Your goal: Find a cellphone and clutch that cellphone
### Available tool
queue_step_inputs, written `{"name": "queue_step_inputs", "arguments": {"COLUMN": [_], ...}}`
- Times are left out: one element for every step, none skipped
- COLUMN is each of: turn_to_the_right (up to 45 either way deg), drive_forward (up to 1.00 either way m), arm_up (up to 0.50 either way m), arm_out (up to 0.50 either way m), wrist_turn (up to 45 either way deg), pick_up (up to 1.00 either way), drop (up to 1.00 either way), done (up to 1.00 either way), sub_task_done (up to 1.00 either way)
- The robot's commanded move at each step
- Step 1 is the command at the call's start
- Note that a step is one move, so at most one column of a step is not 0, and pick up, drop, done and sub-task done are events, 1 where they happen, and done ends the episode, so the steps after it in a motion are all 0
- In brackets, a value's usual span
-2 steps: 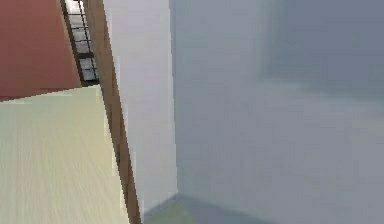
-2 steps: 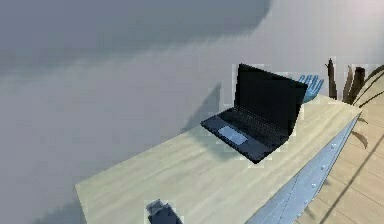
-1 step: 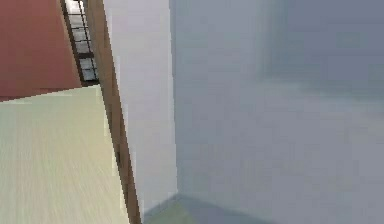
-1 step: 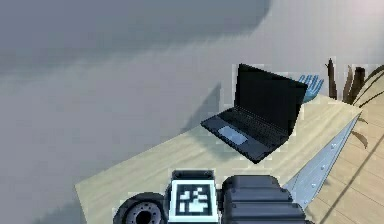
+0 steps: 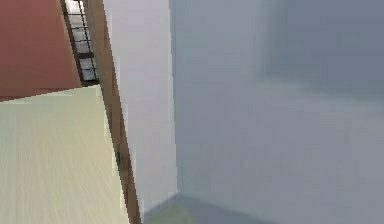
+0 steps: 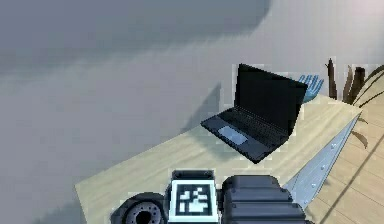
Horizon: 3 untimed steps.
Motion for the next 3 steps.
{"name": "queue_step_inputs", "arguments": {"turn_to_the_right": [0.0,0.0,0.0], "drive_forward": [0.00,0.00,0.00], "arm_up": [0.00,0.00,0.00], "arm_out": [0.00,0.00,0.00], "wrist_turn": [45.0,45.0,42.0], "pick_up": [0.00,0.00,0.00], "drop": [0.00,0.00,0.00], "done": [0.00,0.00,0.00], "sub_task_done": [0.00,0.00,0.00]}}
